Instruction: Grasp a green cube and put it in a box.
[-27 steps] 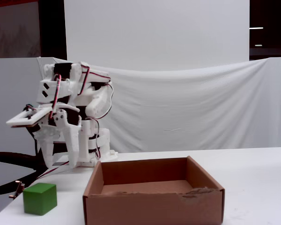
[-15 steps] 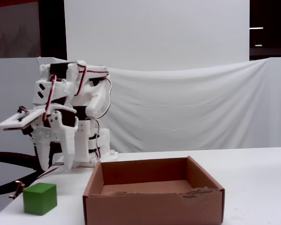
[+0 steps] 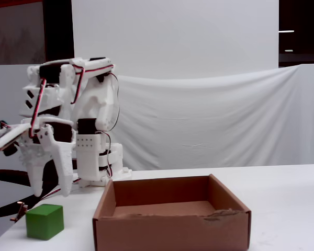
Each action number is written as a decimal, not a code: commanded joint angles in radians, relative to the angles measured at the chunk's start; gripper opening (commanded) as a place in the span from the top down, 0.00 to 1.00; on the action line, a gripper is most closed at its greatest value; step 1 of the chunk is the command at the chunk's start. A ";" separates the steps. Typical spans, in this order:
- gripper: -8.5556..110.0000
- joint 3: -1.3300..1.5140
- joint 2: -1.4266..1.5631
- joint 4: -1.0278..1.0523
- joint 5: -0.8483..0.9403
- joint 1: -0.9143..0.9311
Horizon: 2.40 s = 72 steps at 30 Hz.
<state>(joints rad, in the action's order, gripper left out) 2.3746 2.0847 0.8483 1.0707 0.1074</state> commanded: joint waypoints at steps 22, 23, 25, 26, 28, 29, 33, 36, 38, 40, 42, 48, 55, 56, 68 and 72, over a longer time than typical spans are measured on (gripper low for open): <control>0.67 -0.298 -0.373 -0.052 -0.043 -0.037; 0.67 -0.299 -0.373 -0.052 -0.049 -0.038; 0.67 -0.299 -0.374 -0.054 -0.058 -0.044; 0.67 -0.299 -0.376 -0.054 -0.063 -0.049; 0.67 -0.302 -0.377 -0.043 -0.067 -0.060; 0.67 -0.302 -0.377 -0.037 -0.069 -0.063; 0.69 -0.301 -0.377 -0.028 -0.072 -0.067; 0.72 -0.293 -0.377 -0.032 -0.072 -0.066; 0.74 -0.293 -0.377 -0.035 -0.072 -0.066; 0.75 -0.293 -0.377 -0.035 -0.072 -0.066; 0.75 -0.295 -0.376 -0.035 -0.074 -0.067; 0.77 -0.288 -0.373 -0.048 -0.074 -0.067; 0.79 -0.284 -0.377 -0.057 -0.075 -0.069; 0.80 -0.284 -0.377 -0.057 -0.075 -0.069; 0.82 -0.291 -0.318 -0.046 -0.080 -0.067; 0.82 -0.310 -0.235 -0.006 -0.080 -0.074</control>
<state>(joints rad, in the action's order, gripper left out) 2.1276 1.7518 0.8145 0.9971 0.0430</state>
